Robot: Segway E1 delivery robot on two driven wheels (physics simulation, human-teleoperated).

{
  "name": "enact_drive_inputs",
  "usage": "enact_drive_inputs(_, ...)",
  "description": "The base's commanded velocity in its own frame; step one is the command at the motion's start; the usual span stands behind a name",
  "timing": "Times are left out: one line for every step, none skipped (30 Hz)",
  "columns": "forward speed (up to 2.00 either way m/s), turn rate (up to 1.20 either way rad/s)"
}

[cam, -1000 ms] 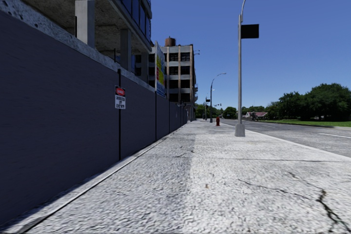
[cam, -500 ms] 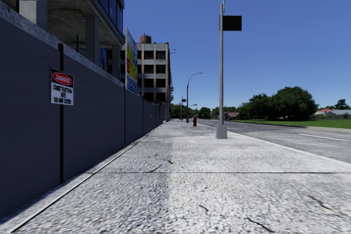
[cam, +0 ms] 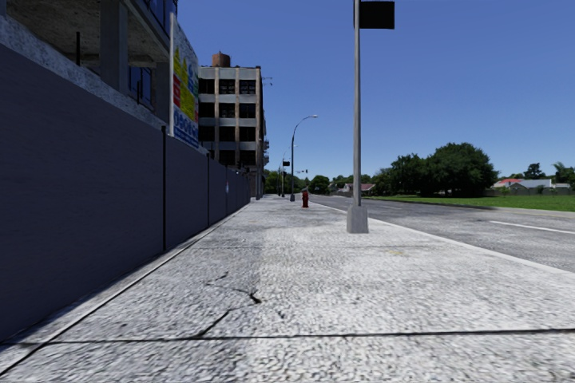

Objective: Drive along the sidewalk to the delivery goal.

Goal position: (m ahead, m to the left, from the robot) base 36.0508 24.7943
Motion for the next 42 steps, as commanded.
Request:
enact_drive_inputs(2.00, 0.00)
enact_drive_inputs(2.00, 0.00)
enact_drive_inputs(2.00, 0.00)
enact_drive_inputs(2.00, 0.00)
enact_drive_inputs(2.00, 0.00)
enact_drive_inputs(2.00, 0.00)
enact_drive_inputs(2.00, 0.00)
enact_drive_inputs(2.00, 0.00)
enact_drive_inputs(2.00, 0.00)
enact_drive_inputs(2.00, 0.00)
enact_drive_inputs(2.00, 0.00)
enact_drive_inputs(2.00, 0.00)
enact_drive_inputs(2.00, 0.00)
enact_drive_inputs(2.00, 0.00)
enact_drive_inputs(2.00, 0.00)
enact_drive_inputs(2.00, 0.00)
enact_drive_inputs(2.00, 0.00)
enact_drive_inputs(2.00, 0.00)
enact_drive_inputs(2.00, 0.00)
enact_drive_inputs(2.00, 0.00)
enact_drive_inputs(2.00, 0.00)
enact_drive_inputs(2.00, 0.00)
enact_drive_inputs(2.00, 0.00)
enact_drive_inputs(2.00, 0.00)
enact_drive_inputs(2.00, 0.00)
enact_drive_inputs(2.00, 0.00)
enact_drive_inputs(2.00, 0.00)
enact_drive_inputs(2.00, 0.00)
enact_drive_inputs(2.00, 0.00)
enact_drive_inputs(2.00, 0.00)
enact_drive_inputs(2.00, 0.00)
enact_drive_inputs(2.00, 0.00)
enact_drive_inputs(2.00, 0.00)
enact_drive_inputs(2.00, 0.00)
enact_drive_inputs(2.00, 0.00)
enact_drive_inputs(2.00, 0.00)
enact_drive_inputs(2.00, 0.00)
enact_drive_inputs(2.00, 0.00)
enact_drive_inputs(2.00, 0.00)
enact_drive_inputs(2.00, 0.00)
enact_drive_inputs(2.00, 0.00)
enact_drive_inputs(2.00, 0.00)
